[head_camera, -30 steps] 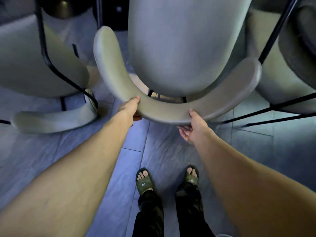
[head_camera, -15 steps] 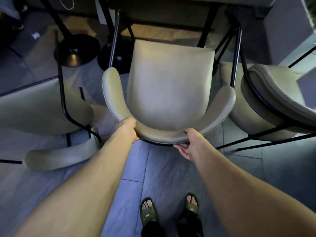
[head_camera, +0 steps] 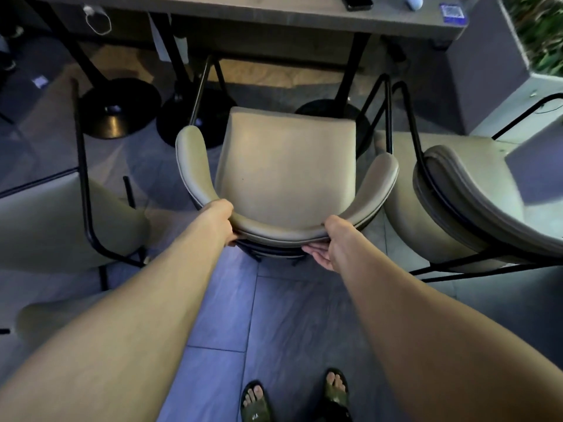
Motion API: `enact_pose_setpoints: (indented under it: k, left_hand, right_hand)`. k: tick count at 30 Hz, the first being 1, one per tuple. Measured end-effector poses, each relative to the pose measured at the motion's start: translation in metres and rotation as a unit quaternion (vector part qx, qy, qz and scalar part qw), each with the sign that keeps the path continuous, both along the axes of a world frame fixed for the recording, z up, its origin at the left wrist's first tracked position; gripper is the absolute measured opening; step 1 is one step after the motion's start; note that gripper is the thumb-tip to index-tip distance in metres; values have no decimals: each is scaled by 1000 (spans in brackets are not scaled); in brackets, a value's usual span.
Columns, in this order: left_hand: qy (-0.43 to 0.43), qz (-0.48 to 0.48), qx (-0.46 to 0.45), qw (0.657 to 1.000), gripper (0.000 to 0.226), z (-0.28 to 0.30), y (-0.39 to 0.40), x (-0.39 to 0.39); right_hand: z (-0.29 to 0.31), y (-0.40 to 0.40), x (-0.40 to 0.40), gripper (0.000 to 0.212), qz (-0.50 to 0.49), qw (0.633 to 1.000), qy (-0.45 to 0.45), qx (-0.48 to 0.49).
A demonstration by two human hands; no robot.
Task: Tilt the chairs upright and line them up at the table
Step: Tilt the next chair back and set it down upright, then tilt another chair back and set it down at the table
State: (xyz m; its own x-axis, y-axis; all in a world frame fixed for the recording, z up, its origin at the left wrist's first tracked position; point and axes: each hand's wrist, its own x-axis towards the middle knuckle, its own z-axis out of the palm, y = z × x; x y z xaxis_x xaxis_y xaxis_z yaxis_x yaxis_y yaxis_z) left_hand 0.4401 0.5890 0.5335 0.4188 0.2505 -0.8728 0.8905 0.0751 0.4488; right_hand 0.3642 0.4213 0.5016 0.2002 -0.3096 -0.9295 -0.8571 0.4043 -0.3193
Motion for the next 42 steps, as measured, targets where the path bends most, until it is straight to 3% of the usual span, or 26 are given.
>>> enact_pose_setpoints:
  k: [3,10,16,25,27,29,30,33,39,42]
  left_hand:
    - [5,0,-5,1000,51,-3,-1,16]
    - [-34,-33,4,999,45,0,-5,48]
    - [-4,-14,-20,1000,59,-3,-9,64]
    - [39,-24,-33,998,63,-9,-8,76]
    - [45,-42,-45,997,58,-1,0,73]
    - [46,-100,-81,991,53,11,15,66]
    - [41,-137,-101,985,54,15,26,64]
    - [22,-198,-114,973,63,22,74,58]
    - [-70,-144,-72,984,31,31,226,45]
    - [-80,-104,-44,990,28,26,313,38]
  right_hand:
    - [2,-7,15,35,12,1000,4,2]
    - [20,-21,49,29,52,999,9,-4]
    - [19,-24,61,25,52,997,32,-42]
    - [11,-28,68,34,22,996,33,-85]
    - [14,-21,66,53,9,994,40,-102]
    - [18,-3,60,84,38,990,56,-127]
    - [23,11,56,90,83,985,54,-139]
    - [43,62,47,77,164,982,27,-86]
    - [59,205,72,62,311,944,-111,-19]
    - [57,289,85,54,365,919,-147,29]
